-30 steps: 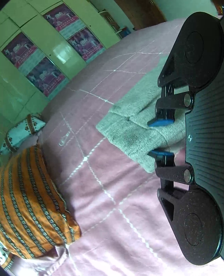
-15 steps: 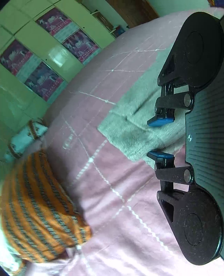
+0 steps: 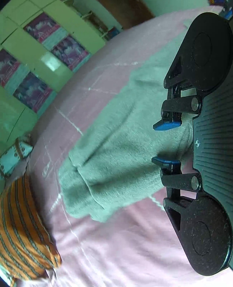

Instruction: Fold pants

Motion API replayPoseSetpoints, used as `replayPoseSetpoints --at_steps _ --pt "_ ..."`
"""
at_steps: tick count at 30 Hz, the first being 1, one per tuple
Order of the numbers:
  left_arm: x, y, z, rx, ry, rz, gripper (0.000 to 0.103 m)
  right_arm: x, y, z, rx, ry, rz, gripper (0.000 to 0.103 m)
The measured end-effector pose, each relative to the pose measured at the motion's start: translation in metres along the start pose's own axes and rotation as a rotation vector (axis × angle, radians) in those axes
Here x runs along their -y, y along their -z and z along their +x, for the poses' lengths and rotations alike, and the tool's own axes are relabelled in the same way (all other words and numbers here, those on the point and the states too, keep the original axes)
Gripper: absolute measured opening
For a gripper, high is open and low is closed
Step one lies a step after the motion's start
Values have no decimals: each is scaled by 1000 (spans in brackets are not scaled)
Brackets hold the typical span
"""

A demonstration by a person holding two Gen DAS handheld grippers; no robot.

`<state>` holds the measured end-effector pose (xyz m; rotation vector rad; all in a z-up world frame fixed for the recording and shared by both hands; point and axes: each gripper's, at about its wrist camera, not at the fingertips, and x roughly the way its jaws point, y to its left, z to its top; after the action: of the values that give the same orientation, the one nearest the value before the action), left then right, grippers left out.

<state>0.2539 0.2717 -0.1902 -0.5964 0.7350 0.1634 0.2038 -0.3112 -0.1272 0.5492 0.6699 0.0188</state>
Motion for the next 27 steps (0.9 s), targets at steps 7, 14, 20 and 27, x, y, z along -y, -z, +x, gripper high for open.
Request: replayPoseSetpoints --at_steps 7,14,20,27 --pt "35 0 -2 -6 -72 121 33 43 -23 18 -3 -2 127 17" --pt "47 10 16 -14 -146 211 35 56 -24 50 -27 -42 220 15" --pt "59 16 12 -13 -149 274 47 55 -29 63 -34 -60 242 2" --pt "61 11 13 -50 -136 347 50 27 -36 -7 109 -56 70 0"
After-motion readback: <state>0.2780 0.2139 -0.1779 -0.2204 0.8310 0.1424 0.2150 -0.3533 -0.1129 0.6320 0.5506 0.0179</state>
